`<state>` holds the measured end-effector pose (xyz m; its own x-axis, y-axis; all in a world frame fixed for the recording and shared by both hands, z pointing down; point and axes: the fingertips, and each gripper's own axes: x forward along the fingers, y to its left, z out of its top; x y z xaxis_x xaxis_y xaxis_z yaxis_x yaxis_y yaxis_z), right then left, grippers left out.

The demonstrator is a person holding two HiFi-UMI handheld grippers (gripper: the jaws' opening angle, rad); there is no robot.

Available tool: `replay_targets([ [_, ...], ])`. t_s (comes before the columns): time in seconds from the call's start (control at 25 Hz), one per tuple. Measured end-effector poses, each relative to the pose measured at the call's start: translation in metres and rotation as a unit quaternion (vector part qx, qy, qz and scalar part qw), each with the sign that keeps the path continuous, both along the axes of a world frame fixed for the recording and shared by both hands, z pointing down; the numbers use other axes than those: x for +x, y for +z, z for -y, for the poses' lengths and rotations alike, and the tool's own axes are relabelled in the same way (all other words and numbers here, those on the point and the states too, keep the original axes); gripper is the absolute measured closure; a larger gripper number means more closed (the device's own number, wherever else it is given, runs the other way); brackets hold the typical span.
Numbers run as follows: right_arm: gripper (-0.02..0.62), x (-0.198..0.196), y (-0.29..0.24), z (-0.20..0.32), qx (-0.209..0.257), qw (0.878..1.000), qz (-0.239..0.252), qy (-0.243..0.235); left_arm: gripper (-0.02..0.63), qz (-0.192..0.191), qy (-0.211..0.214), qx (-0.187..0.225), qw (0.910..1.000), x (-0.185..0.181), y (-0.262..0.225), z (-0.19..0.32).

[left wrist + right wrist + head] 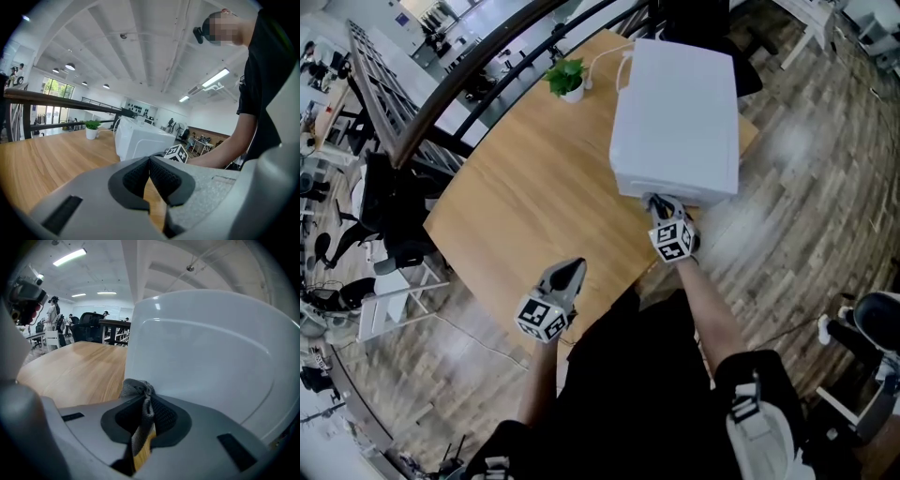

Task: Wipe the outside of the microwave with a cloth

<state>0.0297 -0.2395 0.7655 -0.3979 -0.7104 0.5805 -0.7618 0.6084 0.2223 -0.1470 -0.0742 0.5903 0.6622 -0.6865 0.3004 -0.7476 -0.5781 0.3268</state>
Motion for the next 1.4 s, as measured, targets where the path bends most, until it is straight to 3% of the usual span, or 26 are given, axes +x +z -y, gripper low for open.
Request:
replay_targets([
  [0.8,0.560,0.129,-0.008,-0.018,-0.012,0.994,-0.003,0.109,0.603,-0.004,0.062,0.003,0.9980,0.064,-0.008,0.004],
  [1.4,0.558,0.184,-0.006,-0.027,-0.010,0.989,-0.009,0.146,0.603,0.003,0.075,0.003,0.9971,0.088,-0.009,0.001],
])
